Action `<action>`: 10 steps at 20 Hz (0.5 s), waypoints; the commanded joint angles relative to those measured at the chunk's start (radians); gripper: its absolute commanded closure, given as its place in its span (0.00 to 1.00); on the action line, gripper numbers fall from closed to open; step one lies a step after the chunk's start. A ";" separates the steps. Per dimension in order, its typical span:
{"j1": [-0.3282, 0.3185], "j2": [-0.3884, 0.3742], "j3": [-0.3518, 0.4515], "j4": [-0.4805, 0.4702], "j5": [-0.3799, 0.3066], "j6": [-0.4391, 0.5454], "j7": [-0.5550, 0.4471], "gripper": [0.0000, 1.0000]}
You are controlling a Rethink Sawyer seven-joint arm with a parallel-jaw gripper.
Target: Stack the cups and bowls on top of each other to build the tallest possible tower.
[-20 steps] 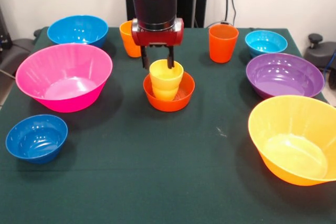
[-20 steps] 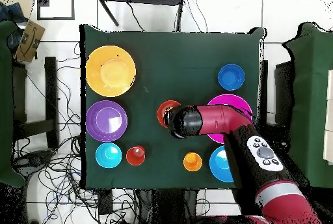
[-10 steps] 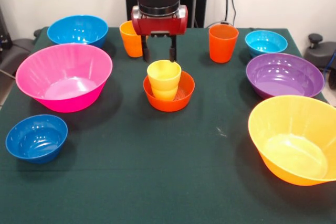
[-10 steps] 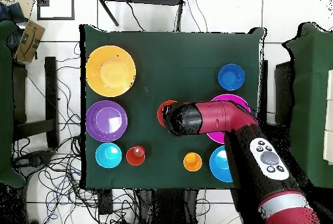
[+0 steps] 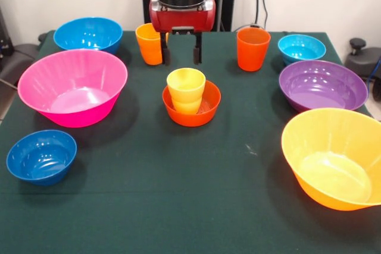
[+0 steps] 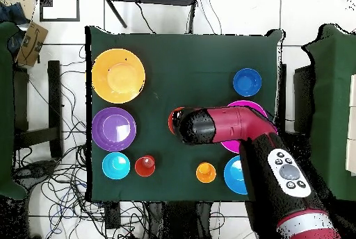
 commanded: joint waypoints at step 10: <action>0.036 0.048 0.051 0.056 -0.060 -0.008 -0.065 0.00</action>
